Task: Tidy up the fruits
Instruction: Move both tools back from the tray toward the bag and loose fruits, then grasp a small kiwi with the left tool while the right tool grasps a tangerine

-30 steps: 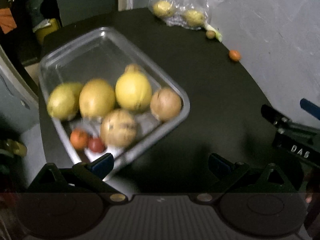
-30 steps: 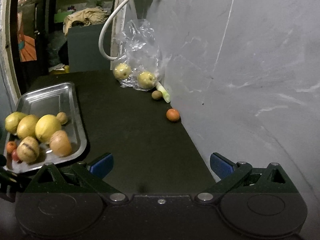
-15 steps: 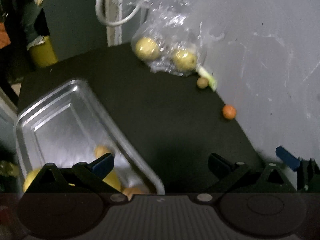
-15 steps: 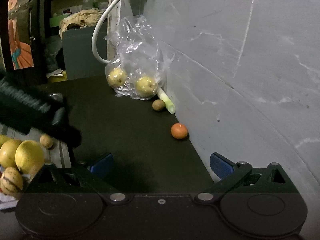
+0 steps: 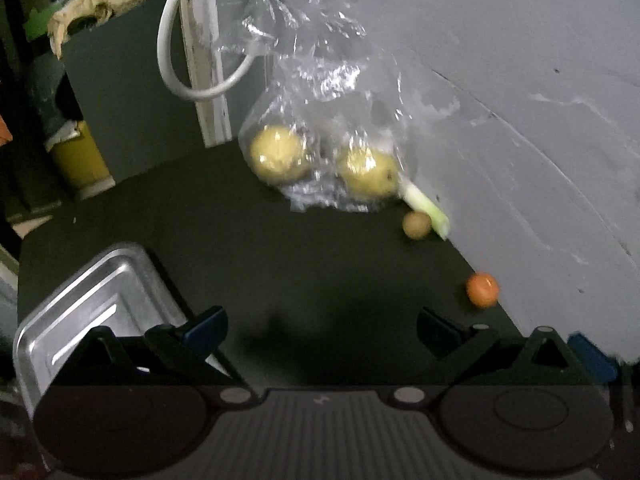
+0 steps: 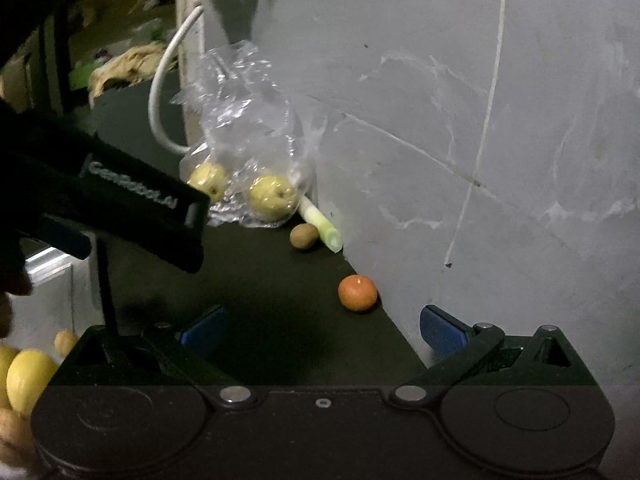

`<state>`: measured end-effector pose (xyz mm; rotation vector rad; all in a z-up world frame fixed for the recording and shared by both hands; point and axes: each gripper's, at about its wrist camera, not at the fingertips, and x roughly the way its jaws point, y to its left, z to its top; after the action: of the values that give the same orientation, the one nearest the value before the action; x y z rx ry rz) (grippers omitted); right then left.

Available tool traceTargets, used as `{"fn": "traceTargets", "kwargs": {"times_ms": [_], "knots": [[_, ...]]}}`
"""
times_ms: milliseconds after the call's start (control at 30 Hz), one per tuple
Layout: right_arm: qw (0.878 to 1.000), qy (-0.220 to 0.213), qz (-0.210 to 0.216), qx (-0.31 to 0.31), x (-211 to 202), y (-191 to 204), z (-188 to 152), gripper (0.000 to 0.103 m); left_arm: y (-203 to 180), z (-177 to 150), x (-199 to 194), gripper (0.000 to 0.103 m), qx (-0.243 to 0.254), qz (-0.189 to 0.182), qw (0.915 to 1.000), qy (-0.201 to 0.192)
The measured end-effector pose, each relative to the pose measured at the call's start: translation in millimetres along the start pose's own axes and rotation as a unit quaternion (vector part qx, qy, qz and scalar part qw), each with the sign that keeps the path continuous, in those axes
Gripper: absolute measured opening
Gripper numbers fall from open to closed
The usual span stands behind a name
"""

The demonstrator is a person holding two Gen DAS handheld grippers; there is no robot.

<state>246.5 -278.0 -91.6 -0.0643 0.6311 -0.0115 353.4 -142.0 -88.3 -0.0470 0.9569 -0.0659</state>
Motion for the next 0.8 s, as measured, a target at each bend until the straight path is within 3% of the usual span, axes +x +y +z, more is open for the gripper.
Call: {"fn": "traceTargets", "kwargs": {"times_ms": [400, 533, 800], "knots": [[0.996, -0.001, -0.019, 0.083, 38.3, 0.3, -2.7, 0.102, -17.9, 27.1, 53.7, 0.102, 0.065, -0.06, 0.9958, -0.022], [0.994, -0.001, -0.038, 0.106, 49.1, -2.2, -5.9, 0.098, -27.7, 30.1, 70.3, 0.102, 0.1, -0.075, 0.9912, -0.043], [0.991, -0.013, -0.036, 0.125, 58.5, -7.1, -11.6, 0.09, -46.7, 45.5, 90.6, 0.102, 0.162, -0.104, 0.9803, -0.045]]}}
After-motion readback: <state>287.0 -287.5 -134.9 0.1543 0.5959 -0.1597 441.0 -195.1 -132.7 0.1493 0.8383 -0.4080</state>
